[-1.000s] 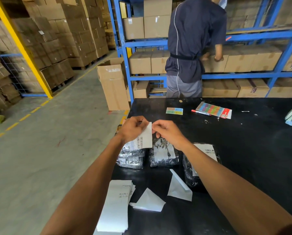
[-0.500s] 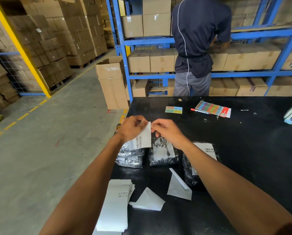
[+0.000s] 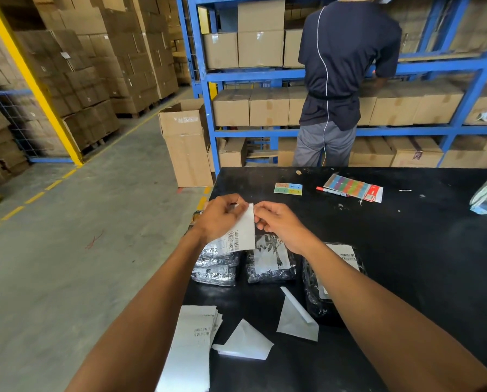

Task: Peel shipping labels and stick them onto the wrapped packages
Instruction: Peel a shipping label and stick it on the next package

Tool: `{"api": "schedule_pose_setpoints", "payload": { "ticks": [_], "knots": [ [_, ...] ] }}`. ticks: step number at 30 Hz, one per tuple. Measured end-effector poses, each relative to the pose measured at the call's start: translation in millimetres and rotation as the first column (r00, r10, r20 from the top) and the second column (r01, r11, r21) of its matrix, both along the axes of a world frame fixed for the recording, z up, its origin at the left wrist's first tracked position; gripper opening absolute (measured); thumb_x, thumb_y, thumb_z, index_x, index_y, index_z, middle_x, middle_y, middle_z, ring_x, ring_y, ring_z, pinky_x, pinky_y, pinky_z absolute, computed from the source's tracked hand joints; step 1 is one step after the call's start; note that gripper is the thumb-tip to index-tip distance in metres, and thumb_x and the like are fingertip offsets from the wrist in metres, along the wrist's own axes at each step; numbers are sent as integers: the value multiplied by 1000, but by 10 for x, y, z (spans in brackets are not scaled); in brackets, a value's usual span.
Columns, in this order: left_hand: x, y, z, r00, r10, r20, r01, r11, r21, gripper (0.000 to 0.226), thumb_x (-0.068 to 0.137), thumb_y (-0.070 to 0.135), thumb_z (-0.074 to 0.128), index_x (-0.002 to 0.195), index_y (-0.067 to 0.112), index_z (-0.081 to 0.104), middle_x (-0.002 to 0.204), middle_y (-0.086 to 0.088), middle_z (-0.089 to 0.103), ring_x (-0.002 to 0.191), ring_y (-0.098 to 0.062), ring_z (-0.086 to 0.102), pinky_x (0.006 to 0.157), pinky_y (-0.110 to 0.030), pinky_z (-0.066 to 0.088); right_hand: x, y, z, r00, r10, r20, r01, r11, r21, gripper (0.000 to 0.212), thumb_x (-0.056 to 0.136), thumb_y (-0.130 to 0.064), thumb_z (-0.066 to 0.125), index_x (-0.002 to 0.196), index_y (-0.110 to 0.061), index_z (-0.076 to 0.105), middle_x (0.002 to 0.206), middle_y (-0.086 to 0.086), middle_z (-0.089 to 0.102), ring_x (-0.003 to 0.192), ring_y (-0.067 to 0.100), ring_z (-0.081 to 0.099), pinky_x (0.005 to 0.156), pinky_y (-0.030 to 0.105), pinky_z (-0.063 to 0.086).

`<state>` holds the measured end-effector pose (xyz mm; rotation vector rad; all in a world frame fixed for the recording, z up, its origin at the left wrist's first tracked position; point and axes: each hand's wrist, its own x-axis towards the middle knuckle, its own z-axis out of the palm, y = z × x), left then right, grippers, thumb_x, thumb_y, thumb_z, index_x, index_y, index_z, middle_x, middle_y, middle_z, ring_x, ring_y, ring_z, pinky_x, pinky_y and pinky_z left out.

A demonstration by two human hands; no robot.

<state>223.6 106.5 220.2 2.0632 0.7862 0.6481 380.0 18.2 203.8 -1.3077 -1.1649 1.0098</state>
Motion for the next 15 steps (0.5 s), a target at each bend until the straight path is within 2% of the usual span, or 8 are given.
{"api": "schedule_pose_setpoints", "payload": {
  "ticks": [3, 8, 10, 11, 13, 15],
  "knots": [
    [16, -6, -9, 999, -8, 52, 9, 1000, -13, 15, 97, 31, 56, 88, 20, 61, 68, 12, 60, 58, -2, 54, 60, -27, 43, 4, -5, 7, 998, 17, -64, -17, 1000, 7, 17, 98, -13, 51, 89, -7, 64, 71, -5, 58, 64, 9, 49, 65, 24, 36],
    [71, 14, -62, 987, -1, 161, -1, 1000, 10, 15, 92, 37, 62, 89, 23, 58, 76, 9, 59, 70, -9, 54, 68, -38, 46, -5, 0, 48, 984, 22, -176, -22, 1000, 1, 18, 99, -10, 49, 89, -8, 64, 68, -4, 55, 62, 6, 47, 64, 22, 36],
    [109, 4, -74, 978, 76, 192, -95, 991, 92, 16, 85, 48, 64, 88, 33, 58, 81, 5, 57, 78, -16, 53, 74, -43, 46, -14, 11, 71, 978, 8, -210, -7, 1000, 7, 20, 99, -10, 49, 85, -10, 64, 68, -3, 54, 62, 7, 47, 64, 22, 36],
    [124, -7, -62, 969, 141, 205, -174, 973, 153, 19, 81, 51, 65, 87, 35, 57, 85, 4, 56, 84, -18, 52, 78, -41, 46, -16, 17, 78, 976, 1, -216, 2, 1000, 12, 20, 99, -10, 49, 84, -11, 63, 68, -3, 54, 62, 8, 47, 64, 22, 36],
    [142, -20, -30, 947, 208, 246, -257, 948, 186, 18, 79, 46, 69, 84, 33, 57, 87, 0, 55, 86, -19, 53, 76, -34, 46, -19, 27, 86, 979, -14, -204, 19, 1000, 24, 21, 99, -10, 49, 84, -11, 62, 68, -4, 54, 62, 7, 47, 64, 22, 36],
    [165, -67, 33, 949, 133, 286, -152, 987, 44, 15, 87, 29, 70, 79, 22, 60, 76, -2, 58, 73, -17, 56, 68, -34, 48, -26, 31, 99, 985, -24, -170, 31, 999, 40, 22, 100, -11, 49, 82, -12, 61, 67, -5, 54, 61, 6, 48, 63, 20, 37]
  ]
}}
